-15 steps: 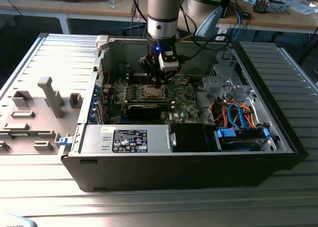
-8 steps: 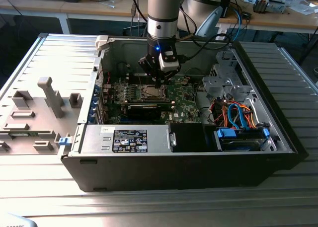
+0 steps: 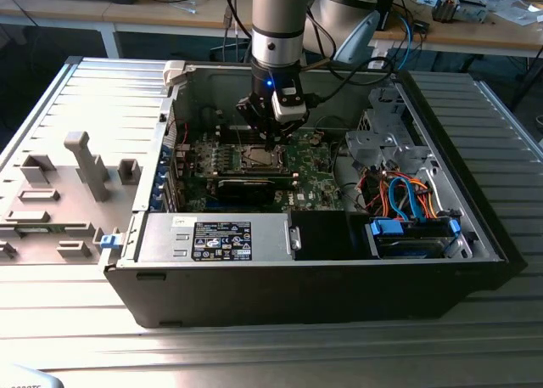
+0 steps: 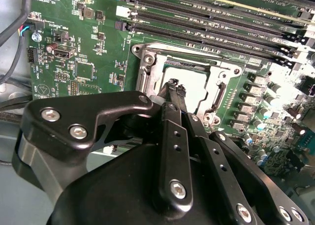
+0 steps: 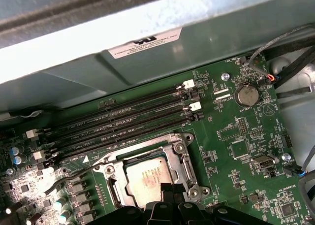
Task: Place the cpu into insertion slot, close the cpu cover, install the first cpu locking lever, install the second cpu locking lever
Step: 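Install the first cpu locking lever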
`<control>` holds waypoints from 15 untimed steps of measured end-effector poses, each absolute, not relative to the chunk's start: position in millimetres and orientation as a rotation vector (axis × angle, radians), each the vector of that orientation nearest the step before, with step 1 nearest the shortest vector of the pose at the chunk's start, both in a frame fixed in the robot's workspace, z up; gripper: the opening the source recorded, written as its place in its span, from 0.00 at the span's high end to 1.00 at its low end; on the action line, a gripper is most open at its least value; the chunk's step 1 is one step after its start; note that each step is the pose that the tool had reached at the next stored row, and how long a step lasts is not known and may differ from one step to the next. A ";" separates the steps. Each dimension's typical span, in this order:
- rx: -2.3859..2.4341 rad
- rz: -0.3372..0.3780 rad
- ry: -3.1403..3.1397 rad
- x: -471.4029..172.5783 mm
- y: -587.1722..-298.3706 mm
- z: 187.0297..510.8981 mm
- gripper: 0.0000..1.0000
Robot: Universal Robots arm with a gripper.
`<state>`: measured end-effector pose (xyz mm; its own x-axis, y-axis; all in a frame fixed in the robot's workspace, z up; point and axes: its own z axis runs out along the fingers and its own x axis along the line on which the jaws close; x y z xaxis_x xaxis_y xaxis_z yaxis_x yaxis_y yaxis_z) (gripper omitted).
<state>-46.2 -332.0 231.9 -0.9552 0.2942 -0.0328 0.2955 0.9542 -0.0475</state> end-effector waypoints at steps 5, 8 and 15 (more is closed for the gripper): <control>0.442 -0.080 3.083 -46.2 -332.0 231.8 0.89; 0.437 -0.080 3.084 -46.2 -332.0 231.7 0.89; 0.432 -0.080 3.085 -46.2 -332.0 231.7 0.89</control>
<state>-46.2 -332.0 231.7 -0.9612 0.2740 -0.0328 0.2754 0.9602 -0.0475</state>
